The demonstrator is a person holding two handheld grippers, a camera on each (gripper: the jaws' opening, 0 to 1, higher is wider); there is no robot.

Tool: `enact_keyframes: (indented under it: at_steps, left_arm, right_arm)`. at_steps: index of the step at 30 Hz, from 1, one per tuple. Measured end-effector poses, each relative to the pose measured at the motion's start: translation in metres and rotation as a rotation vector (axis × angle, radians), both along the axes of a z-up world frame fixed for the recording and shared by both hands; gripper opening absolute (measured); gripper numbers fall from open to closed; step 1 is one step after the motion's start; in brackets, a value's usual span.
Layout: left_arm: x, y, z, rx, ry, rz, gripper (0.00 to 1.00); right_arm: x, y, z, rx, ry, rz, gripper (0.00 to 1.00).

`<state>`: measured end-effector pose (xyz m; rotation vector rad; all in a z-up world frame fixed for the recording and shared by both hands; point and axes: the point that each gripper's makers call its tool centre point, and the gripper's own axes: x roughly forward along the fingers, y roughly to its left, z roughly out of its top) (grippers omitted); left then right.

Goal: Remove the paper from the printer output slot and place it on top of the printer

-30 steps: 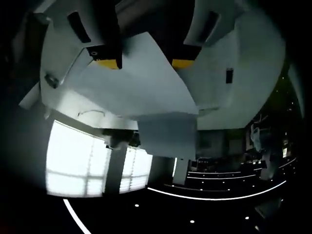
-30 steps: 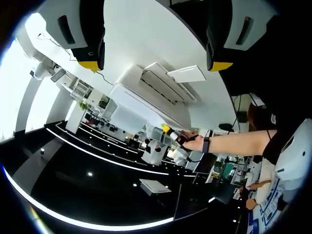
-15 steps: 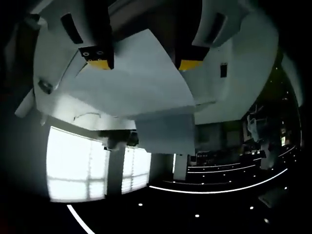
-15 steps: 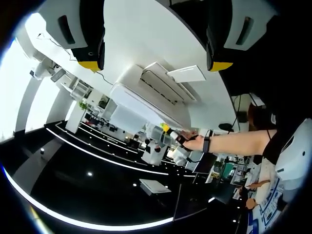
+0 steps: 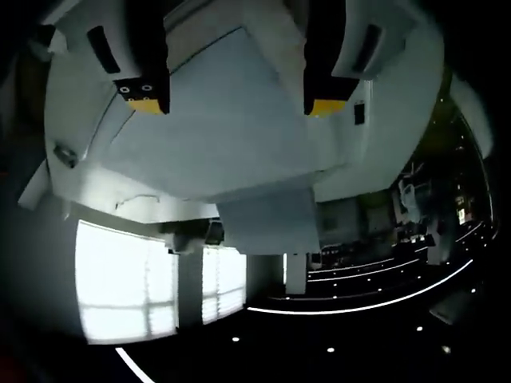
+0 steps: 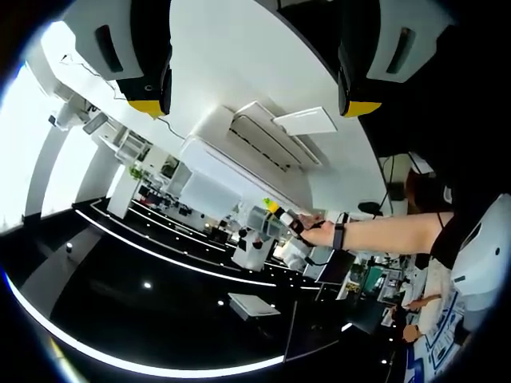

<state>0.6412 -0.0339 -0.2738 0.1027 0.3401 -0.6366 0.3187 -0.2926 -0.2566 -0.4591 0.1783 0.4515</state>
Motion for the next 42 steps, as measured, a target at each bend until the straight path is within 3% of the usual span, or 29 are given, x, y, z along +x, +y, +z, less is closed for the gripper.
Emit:
enact_keyframes:
  at_steps: [12, 17, 20, 36, 42]
  left_arm:
    - [-0.017, -0.008, 0.004, -0.006, -0.033, -0.018, 0.81]
    - [-0.019, -0.008, 0.003, 0.0, -0.04, -0.014, 0.87]
    - [-0.017, -0.004, 0.006, 0.002, -0.064, 0.016, 0.96]
    - [-0.011, 0.007, 0.001, 0.002, -0.075, 0.037, 0.97]
    - [-0.016, 0.006, 0.002, -0.034, -0.064, 0.025, 0.97]
  right_arm:
    - [0.001, -0.002, 0.0, 0.002, 0.0, -0.003, 0.81]
    - [0.001, -0.001, -0.001, 0.003, 0.003, -0.005, 0.81]
    - [0.001, 0.0, -0.002, 0.003, 0.004, -0.003, 0.81]
    - [0.001, 0.002, -0.002, 0.002, 0.005, -0.001, 0.81]
    - [0.001, 0.002, -0.002, 0.002, 0.006, 0.0, 0.81]
